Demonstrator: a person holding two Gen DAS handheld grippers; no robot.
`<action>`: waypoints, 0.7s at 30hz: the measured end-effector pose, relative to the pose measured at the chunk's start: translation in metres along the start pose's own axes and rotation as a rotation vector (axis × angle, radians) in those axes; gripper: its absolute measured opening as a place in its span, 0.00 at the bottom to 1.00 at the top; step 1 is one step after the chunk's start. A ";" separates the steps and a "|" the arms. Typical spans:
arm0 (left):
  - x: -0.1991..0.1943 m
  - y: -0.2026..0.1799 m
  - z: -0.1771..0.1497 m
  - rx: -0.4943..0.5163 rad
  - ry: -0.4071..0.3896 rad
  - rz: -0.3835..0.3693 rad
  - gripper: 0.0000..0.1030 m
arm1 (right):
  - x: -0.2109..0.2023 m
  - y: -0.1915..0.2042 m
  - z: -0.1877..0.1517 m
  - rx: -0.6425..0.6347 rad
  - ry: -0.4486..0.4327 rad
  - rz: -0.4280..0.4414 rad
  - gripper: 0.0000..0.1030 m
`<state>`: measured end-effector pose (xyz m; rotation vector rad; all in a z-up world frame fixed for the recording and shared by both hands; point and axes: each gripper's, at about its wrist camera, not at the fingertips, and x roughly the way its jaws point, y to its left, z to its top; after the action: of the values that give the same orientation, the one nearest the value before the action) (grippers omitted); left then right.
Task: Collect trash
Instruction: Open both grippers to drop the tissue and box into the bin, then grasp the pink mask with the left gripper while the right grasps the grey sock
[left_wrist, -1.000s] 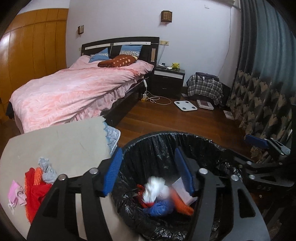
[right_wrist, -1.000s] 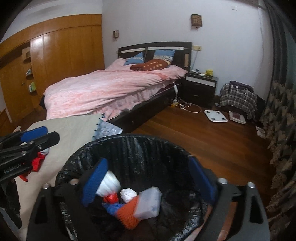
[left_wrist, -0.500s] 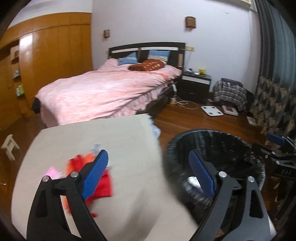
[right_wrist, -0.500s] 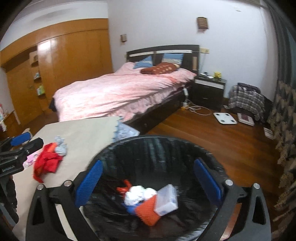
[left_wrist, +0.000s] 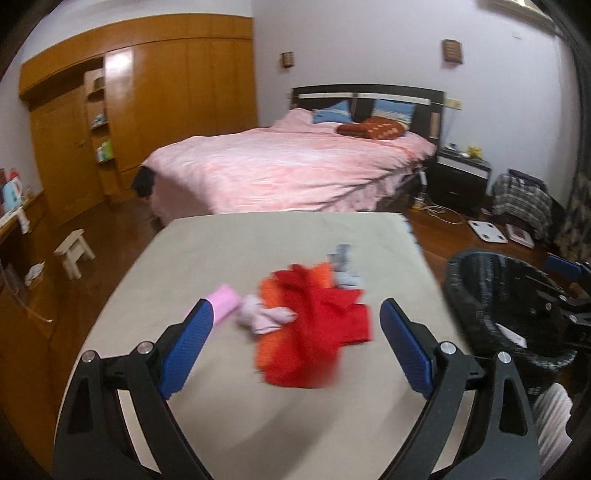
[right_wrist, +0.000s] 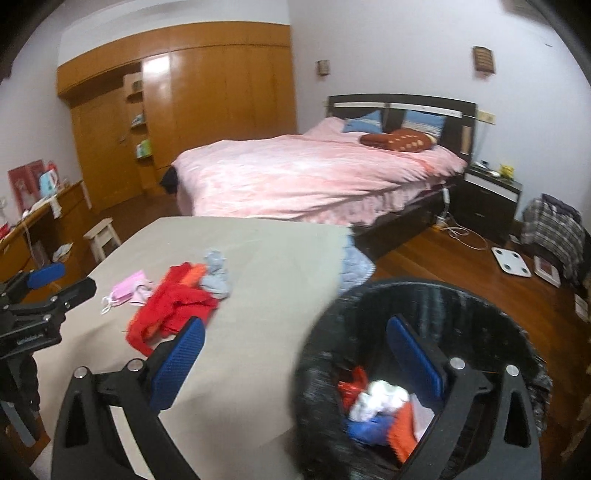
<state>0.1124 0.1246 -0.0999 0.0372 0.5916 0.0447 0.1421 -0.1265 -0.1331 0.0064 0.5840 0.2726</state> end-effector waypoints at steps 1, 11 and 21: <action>0.001 0.006 -0.001 -0.003 -0.002 0.012 0.86 | 0.005 0.006 0.001 -0.005 0.005 0.008 0.94; 0.040 0.067 -0.003 -0.050 0.033 0.117 0.86 | 0.064 0.038 0.017 -0.025 0.033 0.020 0.94; 0.114 0.098 -0.013 -0.072 0.160 0.127 0.77 | 0.134 0.053 0.023 -0.040 0.109 0.015 0.84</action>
<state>0.1960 0.2292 -0.1696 0.0015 0.7462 0.1932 0.2489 -0.0397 -0.1821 -0.0432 0.6864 0.3006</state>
